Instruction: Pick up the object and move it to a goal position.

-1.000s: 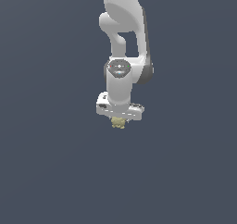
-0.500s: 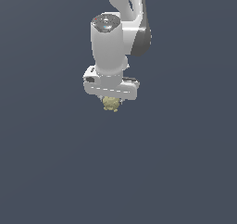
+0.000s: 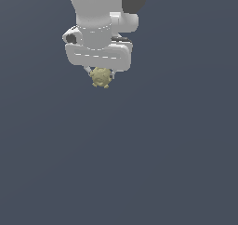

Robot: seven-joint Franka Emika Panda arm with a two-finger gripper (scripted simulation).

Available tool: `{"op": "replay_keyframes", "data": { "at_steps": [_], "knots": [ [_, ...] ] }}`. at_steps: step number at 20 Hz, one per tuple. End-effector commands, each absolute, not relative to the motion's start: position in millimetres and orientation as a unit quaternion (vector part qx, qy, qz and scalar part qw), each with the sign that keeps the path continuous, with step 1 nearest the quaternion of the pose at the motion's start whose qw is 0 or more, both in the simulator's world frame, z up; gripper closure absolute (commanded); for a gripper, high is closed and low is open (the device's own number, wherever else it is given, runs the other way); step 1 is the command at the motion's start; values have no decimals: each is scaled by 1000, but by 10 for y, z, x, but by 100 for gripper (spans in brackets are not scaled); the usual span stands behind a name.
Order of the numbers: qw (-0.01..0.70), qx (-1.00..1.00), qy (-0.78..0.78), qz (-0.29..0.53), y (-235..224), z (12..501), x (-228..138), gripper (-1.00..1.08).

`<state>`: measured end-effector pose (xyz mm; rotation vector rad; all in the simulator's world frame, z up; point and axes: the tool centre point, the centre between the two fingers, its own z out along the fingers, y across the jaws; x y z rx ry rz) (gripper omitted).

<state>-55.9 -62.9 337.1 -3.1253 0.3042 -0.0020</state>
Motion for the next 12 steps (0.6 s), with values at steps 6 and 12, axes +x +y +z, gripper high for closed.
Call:
{"op": "replay_keyframes", "data": {
  "at_steps": [6,12],
  "knots": [
    [1,-995,97,0,-866,4174,-730,108],
    [0,-995,97,0,-1011,4660,-814,108]
  ]
}}
